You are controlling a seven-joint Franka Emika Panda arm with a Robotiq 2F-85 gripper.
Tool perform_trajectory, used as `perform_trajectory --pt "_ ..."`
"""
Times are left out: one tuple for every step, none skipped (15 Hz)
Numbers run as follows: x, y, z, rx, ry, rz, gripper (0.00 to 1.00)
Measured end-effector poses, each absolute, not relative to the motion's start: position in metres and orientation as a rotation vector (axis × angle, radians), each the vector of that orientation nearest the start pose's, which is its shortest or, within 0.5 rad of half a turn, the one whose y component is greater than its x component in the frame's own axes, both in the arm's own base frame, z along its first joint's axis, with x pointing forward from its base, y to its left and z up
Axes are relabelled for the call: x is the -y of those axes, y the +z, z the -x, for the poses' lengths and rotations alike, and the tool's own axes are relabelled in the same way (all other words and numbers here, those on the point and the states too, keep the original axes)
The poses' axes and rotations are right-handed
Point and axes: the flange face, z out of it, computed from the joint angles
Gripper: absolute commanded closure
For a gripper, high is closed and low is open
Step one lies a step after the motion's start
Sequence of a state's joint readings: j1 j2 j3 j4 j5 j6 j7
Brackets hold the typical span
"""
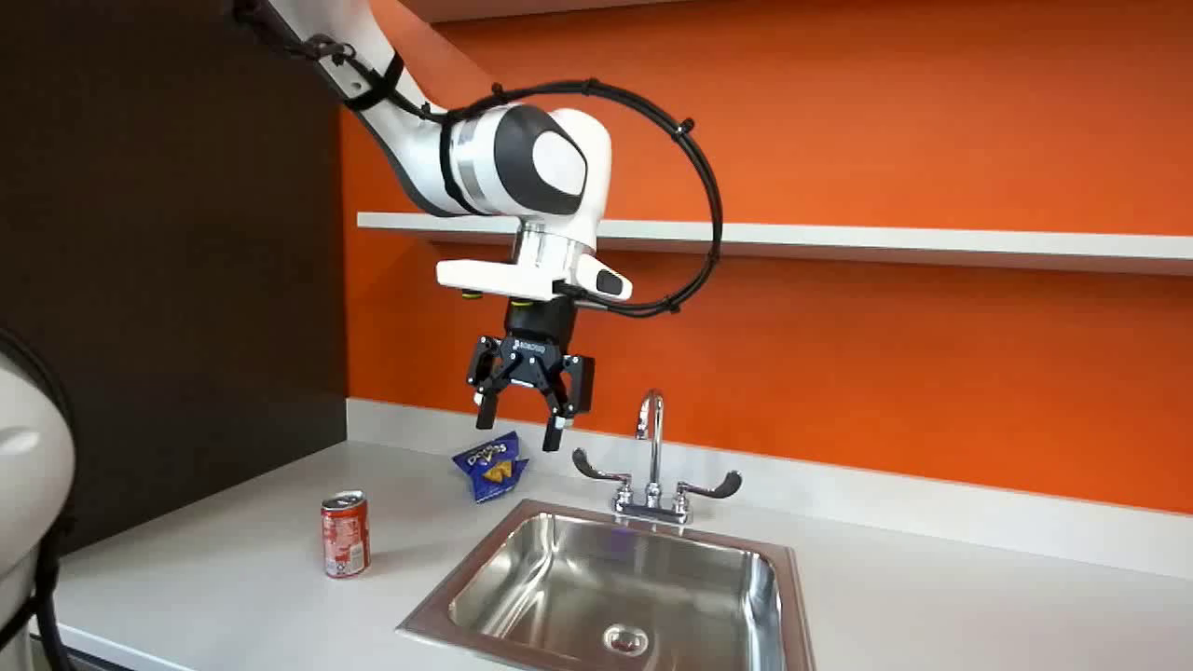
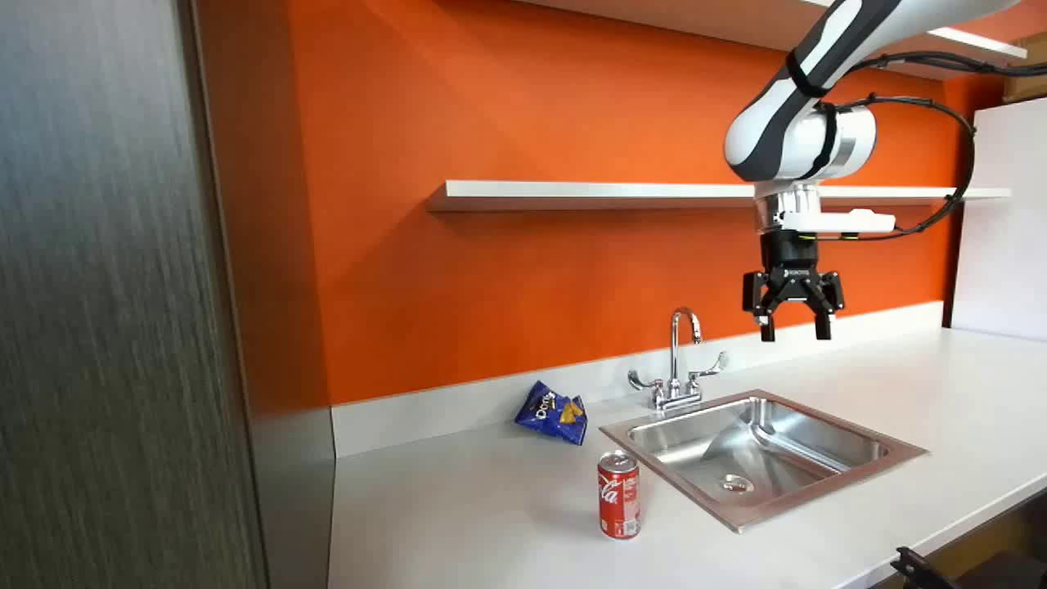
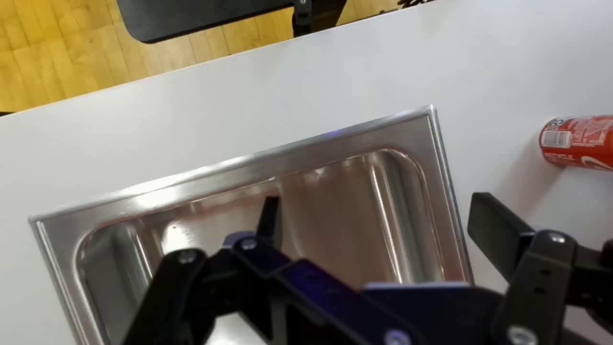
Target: Put the Cola can on the left side of the first shelf
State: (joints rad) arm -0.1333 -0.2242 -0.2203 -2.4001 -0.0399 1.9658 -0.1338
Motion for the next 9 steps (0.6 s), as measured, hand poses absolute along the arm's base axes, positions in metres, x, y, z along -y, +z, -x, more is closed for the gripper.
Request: perform_trajectory --pt "0.154 0.383 -0.409 -0.290 0.316 3.047 0.00" --pt "0.154 0.383 -0.409 -0.290 0.316 3.047 0.00" --pt "0.154 0.383 -0.409 -0.290 0.316 3.047 0.00" --pt "0.154 0.383 -0.409 -0.290 0.317 3.047 0.00" --pt "0.153 0.382 -0.409 -0.286 0.320 3.047 0.00" --pt "0.150 0.381 -0.409 -0.279 0.326 3.048 0.00" --pt "0.146 0.378 -0.408 -0.267 0.335 3.049 0.00" --pt "0.141 0.374 -0.408 -0.251 0.347 3.050 0.00" --pt "0.134 0.370 -0.407 -0.228 0.360 3.052 0.00"
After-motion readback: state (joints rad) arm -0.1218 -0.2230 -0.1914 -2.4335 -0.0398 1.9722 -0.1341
